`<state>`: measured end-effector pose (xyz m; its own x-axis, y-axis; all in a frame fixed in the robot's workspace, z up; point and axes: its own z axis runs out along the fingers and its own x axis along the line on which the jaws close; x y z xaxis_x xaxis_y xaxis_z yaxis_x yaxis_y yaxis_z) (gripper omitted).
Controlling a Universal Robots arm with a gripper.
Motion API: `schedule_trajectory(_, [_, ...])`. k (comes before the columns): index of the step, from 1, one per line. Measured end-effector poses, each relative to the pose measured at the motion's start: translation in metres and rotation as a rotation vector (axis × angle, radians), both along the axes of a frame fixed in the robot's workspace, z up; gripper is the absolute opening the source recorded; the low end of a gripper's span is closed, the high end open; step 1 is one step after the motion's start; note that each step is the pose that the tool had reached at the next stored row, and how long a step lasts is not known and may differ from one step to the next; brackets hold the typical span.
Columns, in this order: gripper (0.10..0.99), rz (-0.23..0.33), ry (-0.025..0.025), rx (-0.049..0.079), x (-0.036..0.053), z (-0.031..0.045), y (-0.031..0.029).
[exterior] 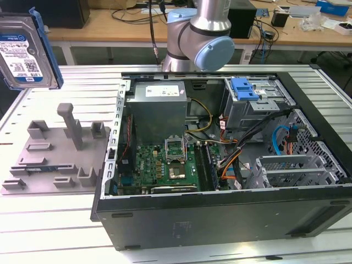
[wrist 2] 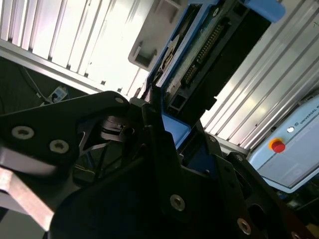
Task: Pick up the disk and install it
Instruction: 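Pick up the disk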
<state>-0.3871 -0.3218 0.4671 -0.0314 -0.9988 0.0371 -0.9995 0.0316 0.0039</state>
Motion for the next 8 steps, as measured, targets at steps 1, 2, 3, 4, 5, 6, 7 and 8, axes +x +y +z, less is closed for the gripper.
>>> schedule_trajectory(1, [0.365,0.0,-0.0001,0.0,0.0037,0.0,-0.0018])
schedule_trajectory(2, [0.365,0.0,0.0,0.0,0.0095,0.0001,-0.004])
schedule_trajectory(3, [0.365,0.0,0.0003,0.0,0.0162,0.0005,-0.0058])
schedule_trajectory(4, [0.365,0.0,0.0006,0.0,0.0195,0.0009,-0.0065])
schedule_trajectory(5, [0.365,0.0,0.001,0.0,0.023,0.0013,-0.0073])
schedule_trajectory(6, [0.365,0.0,0.0015,0.0,0.0268,0.0018,-0.0081])
schedule_trajectory(7, [0.365,0.0,0.0021,0.0,0.0304,0.0024,-0.0088])
schedule_trajectory(8, [0.365,0.0,0.0033,0.0,0.0371,0.0034,-0.01])
